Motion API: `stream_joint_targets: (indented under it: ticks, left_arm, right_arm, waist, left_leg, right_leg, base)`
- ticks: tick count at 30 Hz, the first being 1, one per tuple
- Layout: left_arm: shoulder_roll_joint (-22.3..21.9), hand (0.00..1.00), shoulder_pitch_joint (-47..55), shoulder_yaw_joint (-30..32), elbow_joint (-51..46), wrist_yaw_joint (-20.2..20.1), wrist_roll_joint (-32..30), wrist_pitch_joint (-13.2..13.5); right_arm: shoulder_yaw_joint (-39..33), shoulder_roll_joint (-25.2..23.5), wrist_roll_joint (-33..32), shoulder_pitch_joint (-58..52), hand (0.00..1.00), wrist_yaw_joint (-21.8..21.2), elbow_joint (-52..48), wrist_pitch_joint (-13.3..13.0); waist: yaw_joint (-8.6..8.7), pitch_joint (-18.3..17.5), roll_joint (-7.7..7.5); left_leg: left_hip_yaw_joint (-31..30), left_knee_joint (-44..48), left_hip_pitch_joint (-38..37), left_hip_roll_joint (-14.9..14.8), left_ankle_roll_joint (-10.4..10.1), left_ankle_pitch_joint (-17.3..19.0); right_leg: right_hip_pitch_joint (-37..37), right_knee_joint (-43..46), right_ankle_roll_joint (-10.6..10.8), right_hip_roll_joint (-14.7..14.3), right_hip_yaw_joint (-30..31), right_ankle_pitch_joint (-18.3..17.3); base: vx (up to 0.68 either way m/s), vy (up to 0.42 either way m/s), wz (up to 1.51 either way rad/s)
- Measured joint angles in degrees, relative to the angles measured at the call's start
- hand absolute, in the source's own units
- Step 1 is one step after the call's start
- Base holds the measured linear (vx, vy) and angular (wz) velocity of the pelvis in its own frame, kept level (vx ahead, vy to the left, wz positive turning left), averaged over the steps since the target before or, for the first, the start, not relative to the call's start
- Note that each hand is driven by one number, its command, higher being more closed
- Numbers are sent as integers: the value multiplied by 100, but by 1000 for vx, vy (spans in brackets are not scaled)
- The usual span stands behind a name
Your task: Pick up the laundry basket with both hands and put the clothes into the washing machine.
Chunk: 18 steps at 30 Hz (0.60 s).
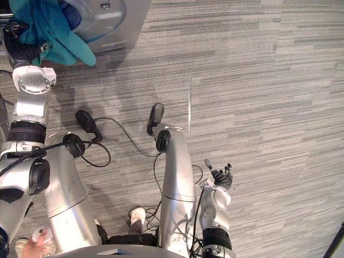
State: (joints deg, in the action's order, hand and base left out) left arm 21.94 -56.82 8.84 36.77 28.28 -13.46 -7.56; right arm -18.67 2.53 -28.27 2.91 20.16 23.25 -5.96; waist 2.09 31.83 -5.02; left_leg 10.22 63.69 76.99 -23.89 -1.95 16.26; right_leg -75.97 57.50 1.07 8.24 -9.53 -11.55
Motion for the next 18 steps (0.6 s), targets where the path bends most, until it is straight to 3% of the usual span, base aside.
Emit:
stream_joint_targets:
  ticks: [4, 9, 12, 13, 15, 18]
  left_arm:
    - [74, 100, -92, 17, 1, 1, 740, 171]
    - [462, 100, -294, -158, -123, -51, 2453, 314]
    - [902, 100, -291, -645, -410, -474, 3460, 343]
    - [1130, 100, -327, -909, -546, -735, 4064, 455]
    - [1373, 100, -548, -1303, -832, -1020, 4702, 560]
    - [1410, 100, -1061, -1475, -1042, -1195, 5716, 844]
  right_arm:
    - [-5, 3, 142, 0, 0, 2, -59, 0]
    - [-92, -2, 154, 0, 0, 1, -93, 5]
    - [-239, -4, 152, -9, 0, -11, -88, 16]
    - [-241, 11, 150, -36, 0, -27, -94, 17]
    - [-241, 10, 146, -84, 0, -34, -106, 22]
    - [-238, -18, 111, -113, 0, -111, -150, 75]
  waist:
    - [7, 0, 0]
    - [4, 0, 0]
    - [-9, 0, 1]
    - [0, 0, 1]
    - [21, 1, 1]
    - [89, 5, 5]
  left_leg:
    - [68, -2, -2, 5, 33, 19]
    - [114, -26, 11, 22, 44, 26]
    - [173, -116, 36, 50, 43, 26]
    - [176, -108, 65, 53, 44, 26]
    - [201, -65, 134, 67, 67, 23]
    - [207, 206, 228, 68, 311, 61]
  right_leg:
    - [-4, -75, 62, -6, 55, 74]
    - [-13, -126, 73, 11, 79, 84]
    - [-33, -220, 73, 61, 68, 84]
    - [-50, -216, 73, 80, 63, 84]
    - [-114, -159, 93, 132, 59, 101]
    - [-221, 133, 113, 211, 88, 87]
  base:
    - [-69, 10, -3]
    - [-83, -5, 2]
    - [-83, -2, 6]
    - [-80, 4, 5]
    - [-44, 16, 10]
    - [-11, 19, 1]
